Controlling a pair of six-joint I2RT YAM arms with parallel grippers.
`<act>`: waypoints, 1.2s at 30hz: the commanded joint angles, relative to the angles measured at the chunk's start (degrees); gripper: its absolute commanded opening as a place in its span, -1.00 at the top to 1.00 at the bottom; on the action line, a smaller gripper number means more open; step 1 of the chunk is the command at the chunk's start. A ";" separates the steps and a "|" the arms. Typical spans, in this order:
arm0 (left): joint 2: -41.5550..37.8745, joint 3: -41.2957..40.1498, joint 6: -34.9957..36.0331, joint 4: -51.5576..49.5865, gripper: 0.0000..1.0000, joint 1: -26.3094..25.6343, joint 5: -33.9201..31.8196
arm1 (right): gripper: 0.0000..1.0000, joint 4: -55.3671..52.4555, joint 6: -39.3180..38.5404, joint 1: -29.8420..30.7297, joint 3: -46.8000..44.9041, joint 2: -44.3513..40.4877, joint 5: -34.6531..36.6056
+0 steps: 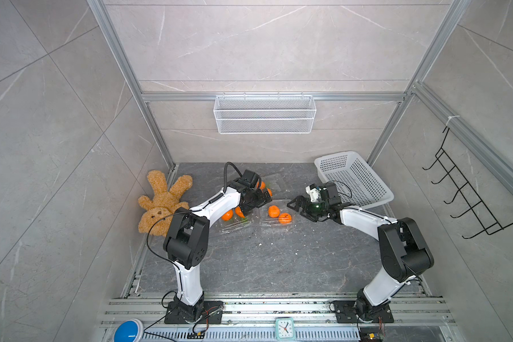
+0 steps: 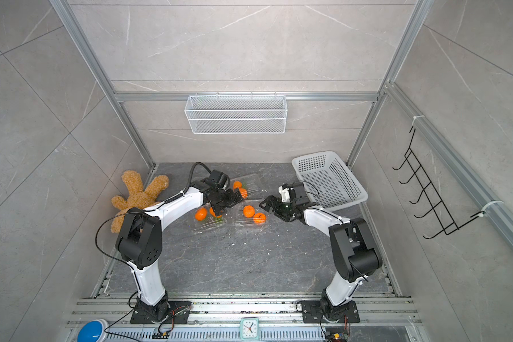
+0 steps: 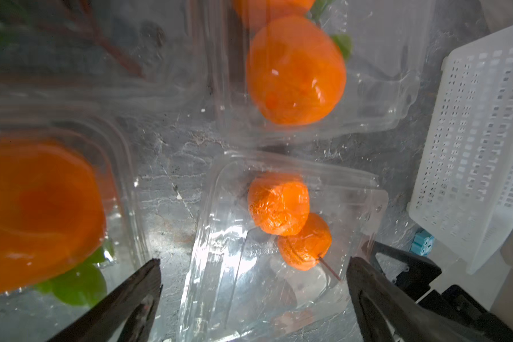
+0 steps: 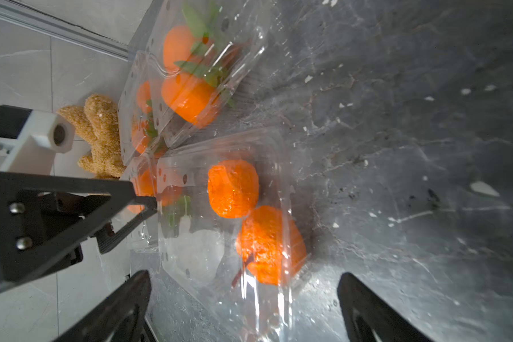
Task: Take oranges out of containers
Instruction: Move the packing box to the center of the board.
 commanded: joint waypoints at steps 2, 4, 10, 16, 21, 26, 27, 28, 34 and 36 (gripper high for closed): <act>-2.67 -1.14 -0.03 0.34 -1.00 -0.80 0.95 | -0.89 4.48 1.17 0.28 -0.55 2.29 -2.79; -2.45 -1.51 -0.32 0.54 -0.99 -1.09 1.06 | -0.84 5.46 1.92 0.40 -0.80 2.78 -3.04; -3.45 -2.56 2.01 -2.64 -1.00 -0.68 -2.23 | -0.79 8.27 4.37 2.39 -2.04 3.06 -2.98; -4.37 -3.92 4.77 -4.34 -1.00 2.99 -2.98 | -0.77 11.27 7.51 6.76 -4.02 2.46 -1.84; -2.69 -1.05 7.47 -5.48 -0.99 3.82 -2.92 | -0.77 11.42 7.05 7.58 -7.48 -0.58 -2.01; 0.24 1.44 8.37 -2.70 -1.00 2.68 0.95 | -0.82 11.30 5.23 5.01 -10.55 -3.50 -1.50; 0.76 2.04 8.55 -2.52 -1.00 2.20 1.03 | -0.85 12.21 5.63 4.62 -10.90 -3.54 -2.27; 1.14 2.48 8.65 -2.17 -1.00 1.63 1.18 | -0.89 13.72 6.36 4.10 -11.17 -3.60 -3.12; 2.67 2.99 7.69 -0.59 -1.00 0.37 1.65 | -1.00 20.86 9.69 3.31 -10.60 -2.43 -5.81; 2.45 2.32 7.57 0.25 -1.00 0.33 1.69 | -1.00 23.83 11.30 3.27 -10.56 -1.26 -7.04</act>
